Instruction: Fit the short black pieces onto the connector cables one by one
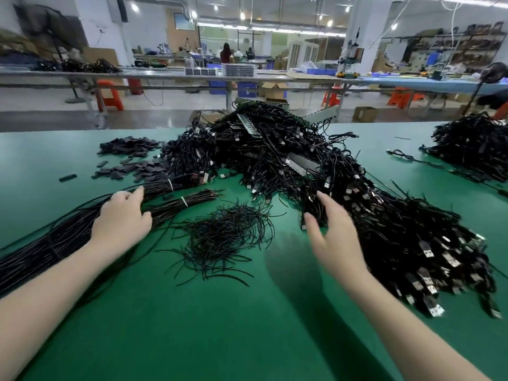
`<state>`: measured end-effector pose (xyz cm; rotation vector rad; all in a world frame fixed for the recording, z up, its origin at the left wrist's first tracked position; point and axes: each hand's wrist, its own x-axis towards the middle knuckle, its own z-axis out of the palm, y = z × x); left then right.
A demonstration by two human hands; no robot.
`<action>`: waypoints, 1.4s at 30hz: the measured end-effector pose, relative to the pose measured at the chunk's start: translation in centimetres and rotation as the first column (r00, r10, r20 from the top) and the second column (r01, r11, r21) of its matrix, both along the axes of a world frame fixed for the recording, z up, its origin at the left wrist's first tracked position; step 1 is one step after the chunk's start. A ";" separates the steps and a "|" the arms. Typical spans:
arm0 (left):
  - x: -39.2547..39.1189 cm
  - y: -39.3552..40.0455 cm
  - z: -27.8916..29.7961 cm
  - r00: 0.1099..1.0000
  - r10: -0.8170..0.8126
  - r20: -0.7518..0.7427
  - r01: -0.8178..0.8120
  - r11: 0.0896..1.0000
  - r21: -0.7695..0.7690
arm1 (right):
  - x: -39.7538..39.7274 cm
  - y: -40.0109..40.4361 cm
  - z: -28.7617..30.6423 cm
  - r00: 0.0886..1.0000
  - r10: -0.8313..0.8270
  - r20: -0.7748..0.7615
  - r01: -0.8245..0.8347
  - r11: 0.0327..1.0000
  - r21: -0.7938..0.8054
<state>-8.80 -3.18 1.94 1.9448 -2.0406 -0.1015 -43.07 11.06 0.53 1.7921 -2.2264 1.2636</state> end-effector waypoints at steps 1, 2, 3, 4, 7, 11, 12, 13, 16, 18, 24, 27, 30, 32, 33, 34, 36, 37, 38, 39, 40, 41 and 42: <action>1.4 -0.7 -0.7 0.994 0.027 0.105 -0.033 0.998 0.059 | 2.0 -0.2 -1.3 0.993 0.062 0.098 -0.062 0.998 0.001; 2.8 -1.2 -1.4 0.981 0.032 0.193 -0.054 0.993 0.107 | 3.5 -0.5 -2.6 0.980 0.077 0.181 -0.080 0.997 0.011; 4.1 -1.6 -2.0 0.965 0.025 0.262 -0.063 0.989 0.136 | 4.6 -0.9 -3.7 0.965 0.061 0.255 -0.070 0.997 0.027; 5.3 -1.8 -2.6 0.954 0.011 0.301 -0.056 0.988 0.144 | 5.1 -1.3 -4.7 0.951 0.029 0.309 -0.046 0.998 0.046; 7.8 -2.1 -3.6 0.960 0.012 0.279 -0.031 0.998 0.062 | 5.0 -1.9 -6.0 0.939 -0.032 0.342 0.010 0.998 0.067; 8.5 -2.1 -3.9 0.934 0.057 0.353 -0.029 0.996 -0.085 | 4.5 -2.1 -6.8 0.957 0.002 0.290 -0.026 0.996 0.080; 8.5 -2.1 -4.0 0.914 0.046 0.402 -0.015 0.997 -0.079 | 4.5 -2.2 -6.9 0.960 0.000 0.281 -0.026 0.996 0.089; 8.6 -2.1 -4.0 0.904 0.030 0.426 0.001 0.997 -0.071 | 4.4 -2.2 -6.9 0.959 -0.004 0.282 -0.023 0.995 0.093; 9.4 -2.7 -3.8 0.946 0.016 0.322 0.010 0.997 -0.080 | 4.4 -2.5 -6.8 0.958 -0.016 0.288 -0.012 0.995 0.096; 10.0 -3.1 -3.7 0.979 0.048 0.198 -0.029 0.995 -0.095 | 4.4 -2.4 -7.0 0.949 -0.011 0.315 -0.015 0.997 0.081; 11.3 -1.3 -2.8 0.767 0.126 -0.629 -0.320 0.925 -0.206 | 4.5 -2.1 -6.7 0.936 -0.013 0.351 -0.013 0.997 0.073; 10.6 2.7 -2.5 0.883 -0.121 -0.453 -0.087 0.907 -0.412 | 6.3 -1.0 -4.8 0.985 0.036 0.171 -0.022 0.996 -0.082; 9.2 6.3 -2.4 0.882 -0.327 -0.340 0.180 0.899 -0.399 | 11.1 0.1 -2.3 0.925 0.379 -0.040 -0.381 0.923 -0.061; 8.5 8.1 -2.4 0.860 -0.409 -0.306 0.279 0.878 -0.389 | 15.7 -0.1 -0.8 0.804 0.592 -0.061 -0.588 0.806 0.068; 8.4 8.8 -2.5 0.852 -0.441 -0.284 0.314 0.863 -0.396 | 18.0 -0.4 -0.2 0.755 0.655 -0.028 -0.647 0.752 0.127; 8.4 9.6 -2.6 0.845 -0.458 -0.276 0.333 0.854 -0.400 | 20.2 -0.7 0.6 0.717 0.697 0.020 -0.690 0.704 0.168; 9.1 10.4 -2.8 0.832 -0.476 -0.284 0.348 0.847 -0.402 | 23.5 -1.2 2.3 0.652 0.758 0.002 -0.744 0.639 0.196; 9.6 10.6 -3.0 0.830 -0.475 -0.290 0.347 0.849 -0.397 | 24.4 -1.4 3.2 0.634 0.769 -0.088 -0.744 0.637 0.201; 10.2 10.9 -3.0 0.845 -0.460 -0.273 0.347 0.860 -0.373 | 25.0 -1.6 4.1 0.627 0.747 -0.223 -0.722 0.664 0.195; 10.9 10.9 -3.3 0.855 -0.456 -0.247 0.361 0.866 -0.346 | 25.1 -1.7 5.2 0.627 0.686 -0.368 -0.685 0.711 0.158; 11.6 11.2 -3.5 0.871 -0.433 -0.231 0.364 0.886 -0.288 | 25.0 -1.8 6.4 0.629 0.609 -0.483 -0.653 0.751 0.097; 12.4 11.2 -3.8 0.880 -0.428 -0.205 0.383 0.896 -0.226 | 24.7 -1.8 7.9 0.635 0.546 -0.547 -0.639 0.769 0.025; 12.8 11.6 -3.5 0.899 -0.401 -0.173 0.378 0.913 -0.152 | 24.3 -1.9 9.3 0.645 0.497 -0.581 -0.637 0.770 -0.049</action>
